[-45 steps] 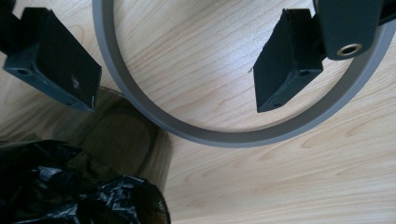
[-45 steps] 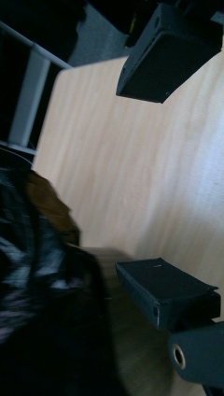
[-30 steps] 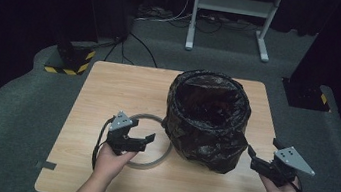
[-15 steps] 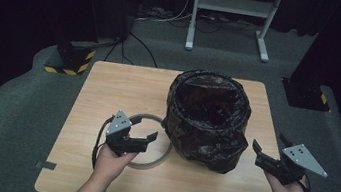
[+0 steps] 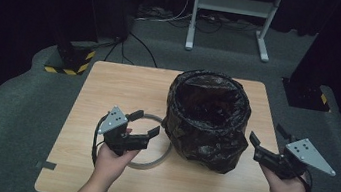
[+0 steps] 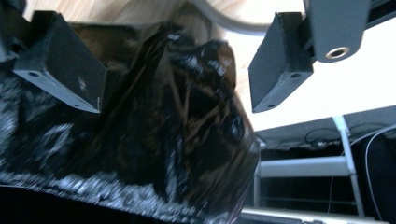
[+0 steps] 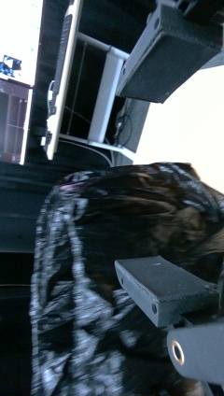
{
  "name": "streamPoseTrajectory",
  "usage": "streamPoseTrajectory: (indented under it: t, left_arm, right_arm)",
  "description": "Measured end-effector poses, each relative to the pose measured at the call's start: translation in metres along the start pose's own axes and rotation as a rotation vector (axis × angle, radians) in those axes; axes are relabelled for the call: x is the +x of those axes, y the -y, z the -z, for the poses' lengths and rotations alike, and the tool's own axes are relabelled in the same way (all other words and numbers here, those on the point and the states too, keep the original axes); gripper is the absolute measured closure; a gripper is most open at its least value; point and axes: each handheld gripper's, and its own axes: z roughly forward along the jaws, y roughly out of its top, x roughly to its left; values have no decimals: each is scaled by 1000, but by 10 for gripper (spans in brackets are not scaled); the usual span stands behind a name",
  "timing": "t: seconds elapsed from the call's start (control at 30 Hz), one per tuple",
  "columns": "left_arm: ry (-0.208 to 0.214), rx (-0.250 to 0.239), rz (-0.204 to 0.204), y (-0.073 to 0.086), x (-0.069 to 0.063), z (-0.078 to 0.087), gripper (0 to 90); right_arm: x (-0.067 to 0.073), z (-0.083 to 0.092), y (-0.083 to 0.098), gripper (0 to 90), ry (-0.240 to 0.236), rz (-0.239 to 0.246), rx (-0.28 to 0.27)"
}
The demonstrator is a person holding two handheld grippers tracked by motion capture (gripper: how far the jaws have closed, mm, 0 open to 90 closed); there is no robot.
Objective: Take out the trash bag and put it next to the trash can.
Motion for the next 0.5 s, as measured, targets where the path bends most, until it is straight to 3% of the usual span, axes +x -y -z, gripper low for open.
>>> streamPoseTrajectory:
  t: [0.07,0.13,0.27,0.33,0.5]
  left_arm:
    - [-9,-19,-1,-6,-3,-1,209]
    - [-11,-36,26,-12,-4,-4,242]
    - [-22,-48,37,-27,-8,-12,247]
    - [-34,-67,8,-40,-13,-19,263]
    - [-42,-68,8,-53,-18,-33,288]
  right_arm:
    - [0,-2,-6,153,-4,-9,-6]
    - [1,-5,-15,185,0,-35,-21]
    - [5,-8,-24,223,0,-29,-48]
    - [9,-12,-30,307,-8,-31,-65]
    - [16,-22,-38,407,-6,-12,-65]
